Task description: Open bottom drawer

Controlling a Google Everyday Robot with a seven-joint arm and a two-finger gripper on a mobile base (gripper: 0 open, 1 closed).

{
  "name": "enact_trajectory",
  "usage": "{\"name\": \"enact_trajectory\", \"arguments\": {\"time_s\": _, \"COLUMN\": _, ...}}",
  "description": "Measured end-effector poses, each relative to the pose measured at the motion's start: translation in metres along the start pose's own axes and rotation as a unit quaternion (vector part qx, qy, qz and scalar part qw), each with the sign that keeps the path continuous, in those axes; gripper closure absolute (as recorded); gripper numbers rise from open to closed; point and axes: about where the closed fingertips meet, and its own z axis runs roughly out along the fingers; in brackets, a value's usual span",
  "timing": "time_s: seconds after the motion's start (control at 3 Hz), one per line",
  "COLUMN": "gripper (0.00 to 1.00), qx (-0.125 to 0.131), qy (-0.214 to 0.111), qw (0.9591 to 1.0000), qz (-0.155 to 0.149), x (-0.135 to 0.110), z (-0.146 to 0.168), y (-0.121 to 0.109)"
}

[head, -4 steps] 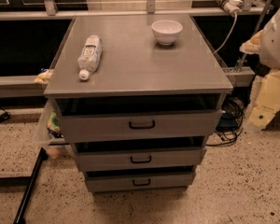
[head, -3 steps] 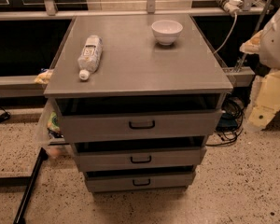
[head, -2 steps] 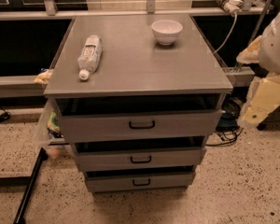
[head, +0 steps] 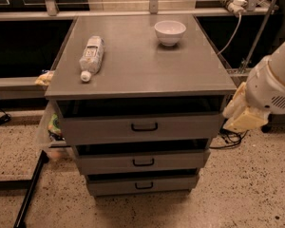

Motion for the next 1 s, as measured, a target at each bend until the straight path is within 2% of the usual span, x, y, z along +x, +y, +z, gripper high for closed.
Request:
{"name": "enact_trajectory", "arguments": {"time_s": 0.33, "gripper": 0.88, "qx": -0.002, "qy": 0.0, "qw": 1.0, "qz": 0.001, "x": 0.001, "z": 0.003, "y": 0.001}}
{"name": "enact_trajectory", "arguments": {"time_s": 0.67, "gripper": 1.0, "qx": -0.002, "qy": 0.0, "qw": 1.0, "qz": 0.001, "x": 0.001, "z": 0.003, "y": 0.001}}
{"name": "enact_trajectory", "arguments": {"time_s": 1.0, "gripper": 1.0, "qx": -0.007, "qy": -0.012, "qw": 0.9999, "qz": 0.009, "x": 0.013, "z": 0.033, "y": 0.008}}
